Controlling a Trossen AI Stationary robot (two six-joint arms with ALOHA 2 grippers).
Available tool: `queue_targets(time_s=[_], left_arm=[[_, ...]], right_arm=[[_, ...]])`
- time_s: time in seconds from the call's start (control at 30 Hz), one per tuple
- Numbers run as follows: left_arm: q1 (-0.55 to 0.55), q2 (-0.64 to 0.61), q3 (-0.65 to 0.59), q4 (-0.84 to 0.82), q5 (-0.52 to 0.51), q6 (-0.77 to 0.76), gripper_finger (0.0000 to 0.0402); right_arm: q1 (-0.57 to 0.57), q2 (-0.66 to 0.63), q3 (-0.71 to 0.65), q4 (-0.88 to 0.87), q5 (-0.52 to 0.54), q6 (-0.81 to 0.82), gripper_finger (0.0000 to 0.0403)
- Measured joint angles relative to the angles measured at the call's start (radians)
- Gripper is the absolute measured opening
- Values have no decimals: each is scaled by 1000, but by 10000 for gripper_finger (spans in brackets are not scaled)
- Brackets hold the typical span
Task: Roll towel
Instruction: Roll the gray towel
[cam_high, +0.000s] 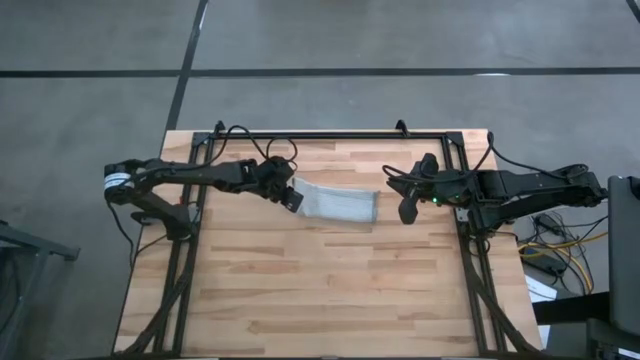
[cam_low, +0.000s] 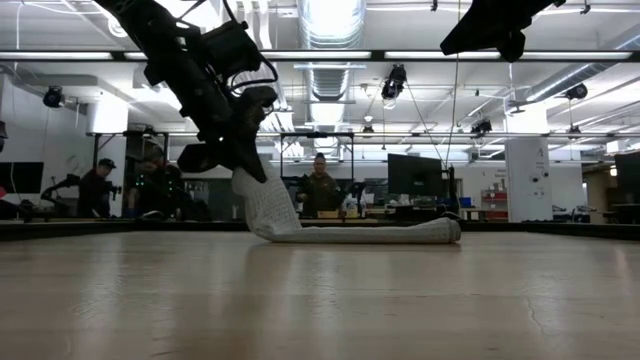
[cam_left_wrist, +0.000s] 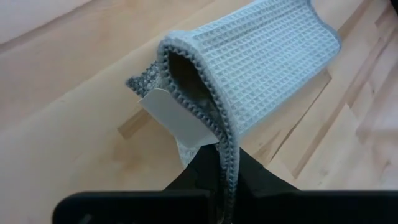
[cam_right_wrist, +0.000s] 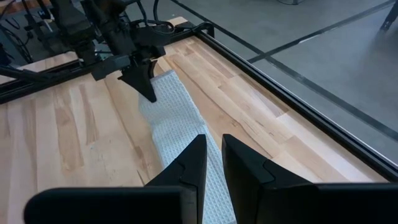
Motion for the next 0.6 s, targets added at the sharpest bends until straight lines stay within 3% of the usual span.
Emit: queue_targets(time_s=[0.27, 0.6], left_arm=[[0, 0, 0, 7, 0, -25, 17], [-5, 0, 0, 6, 15, 87, 19]], right_arm=[[0, 0, 0, 0, 0, 0, 50], [0, 0, 0, 0, 0, 0, 50]])
